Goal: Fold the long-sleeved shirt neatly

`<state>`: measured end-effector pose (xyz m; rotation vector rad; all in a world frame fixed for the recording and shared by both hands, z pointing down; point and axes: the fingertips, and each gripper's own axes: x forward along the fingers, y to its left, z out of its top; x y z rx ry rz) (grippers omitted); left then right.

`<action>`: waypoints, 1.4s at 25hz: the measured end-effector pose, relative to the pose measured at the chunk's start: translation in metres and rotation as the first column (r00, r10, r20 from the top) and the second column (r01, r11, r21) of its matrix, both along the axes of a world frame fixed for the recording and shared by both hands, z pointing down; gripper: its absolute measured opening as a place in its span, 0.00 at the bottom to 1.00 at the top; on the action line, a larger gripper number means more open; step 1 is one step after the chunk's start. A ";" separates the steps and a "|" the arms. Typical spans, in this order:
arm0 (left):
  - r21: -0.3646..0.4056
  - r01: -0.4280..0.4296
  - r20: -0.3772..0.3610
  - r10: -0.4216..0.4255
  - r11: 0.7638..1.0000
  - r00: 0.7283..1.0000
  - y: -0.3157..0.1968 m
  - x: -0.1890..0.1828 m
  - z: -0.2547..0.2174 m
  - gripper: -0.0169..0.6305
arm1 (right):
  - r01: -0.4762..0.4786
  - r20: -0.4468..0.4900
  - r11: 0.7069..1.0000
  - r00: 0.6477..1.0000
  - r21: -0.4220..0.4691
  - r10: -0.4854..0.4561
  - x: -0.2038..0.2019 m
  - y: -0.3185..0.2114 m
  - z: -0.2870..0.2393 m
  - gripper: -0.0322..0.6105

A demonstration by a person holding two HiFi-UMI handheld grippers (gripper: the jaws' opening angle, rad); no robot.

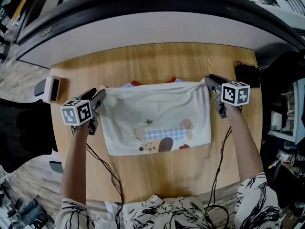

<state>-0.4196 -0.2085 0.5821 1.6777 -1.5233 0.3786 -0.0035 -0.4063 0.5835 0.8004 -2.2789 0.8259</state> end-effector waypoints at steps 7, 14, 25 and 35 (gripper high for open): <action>0.173 -0.607 0.431 0.495 0.775 0.755 0.002 0.032 -0.047 0.37 | 0.522 -0.076 0.787 0.845 0.329 -0.529 -0.026 0.022 -0.043 0.44; -0.153 -0.880 0.601 0.749 0.450 0.278 0.013 0.065 0.002 0.35 | 0.868 -0.364 0.413 0.492 0.276 -0.791 -0.059 0.068 -0.009 0.49; -0.313 -0.877 0.542 0.827 0.365 0.151 -0.002 0.052 0.034 0.04 | 0.916 -0.365 0.374 0.401 0.145 -0.840 -0.068 0.066 0.019 0.09; -0.192 -0.665 0.244 0.691 0.722 0.681 -0.020 0.028 0.032 0.06 | 0.814 -0.255 0.576 0.576 0.081 -0.777 -0.054 0.050 0.020 0.16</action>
